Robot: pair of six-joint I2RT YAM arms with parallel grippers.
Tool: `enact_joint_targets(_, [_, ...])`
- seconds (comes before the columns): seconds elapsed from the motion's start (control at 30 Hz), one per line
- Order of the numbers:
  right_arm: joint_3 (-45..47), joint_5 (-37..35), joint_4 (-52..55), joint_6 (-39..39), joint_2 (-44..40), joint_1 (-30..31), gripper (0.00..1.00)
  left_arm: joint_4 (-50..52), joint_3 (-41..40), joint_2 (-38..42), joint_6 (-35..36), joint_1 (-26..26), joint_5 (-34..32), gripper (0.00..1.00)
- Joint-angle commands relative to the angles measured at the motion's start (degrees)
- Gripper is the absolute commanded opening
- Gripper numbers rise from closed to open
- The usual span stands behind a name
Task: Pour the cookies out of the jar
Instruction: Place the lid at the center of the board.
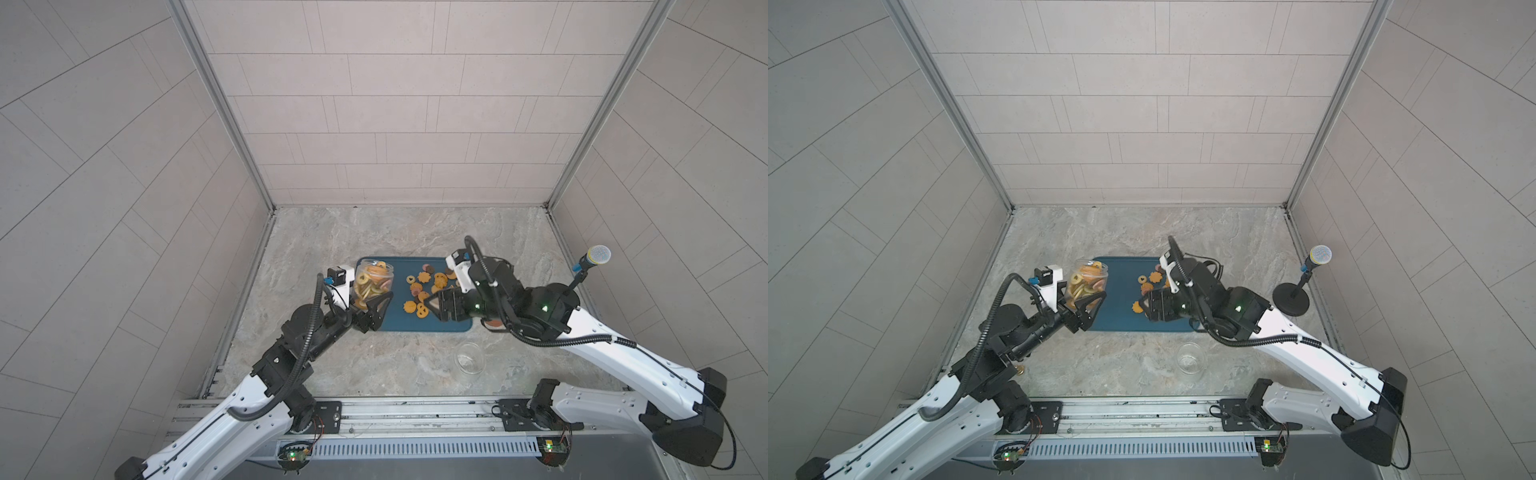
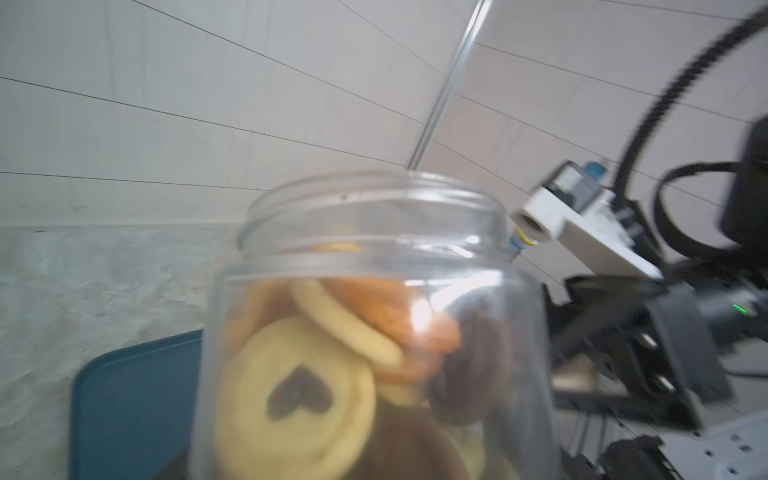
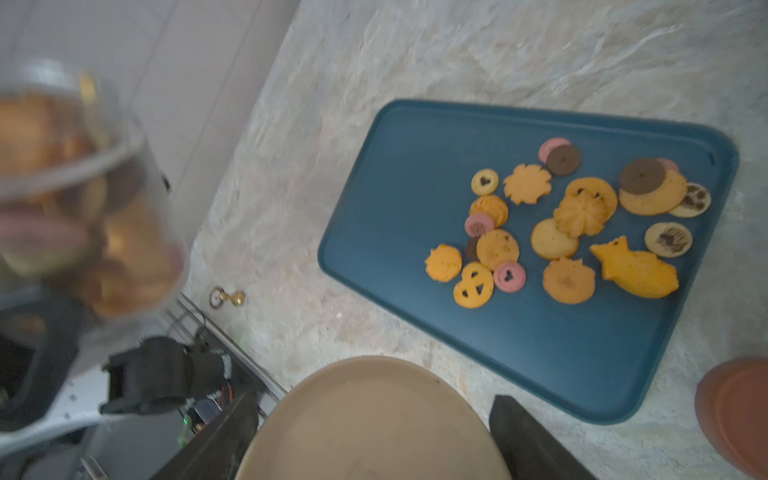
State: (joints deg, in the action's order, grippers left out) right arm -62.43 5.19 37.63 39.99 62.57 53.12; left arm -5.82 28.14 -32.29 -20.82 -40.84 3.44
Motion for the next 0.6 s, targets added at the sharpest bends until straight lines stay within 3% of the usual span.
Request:
enact_joint_targets(0.0, [1.4,-11.3,3.1,0.3,1.5,6.6,0.0,-2.4,4.7,-0.4,1.6,0.9,-7.0,0.0])
enact_joint_targets(0.2, [4.5,-10.7,-3.0,2.8,12.8,9.4,0.0,-2.9,4.8,-1.7,-0.7,1.6,-6.8,0.0])
enact_joint_targets(0.43, [-0.4,-6.3,-6.4,-0.5,29.1,10.9,0.0,-0.9,5.4,-0.9,-0.9,2.2,-5.9,0.0])
enact_joint_targets(0.57, [-1.9,-8.8,-5.9,-1.1,32.9,12.2,0.0,-0.7,4.7,-0.2,-1.2,2.4,-6.1,0.0])
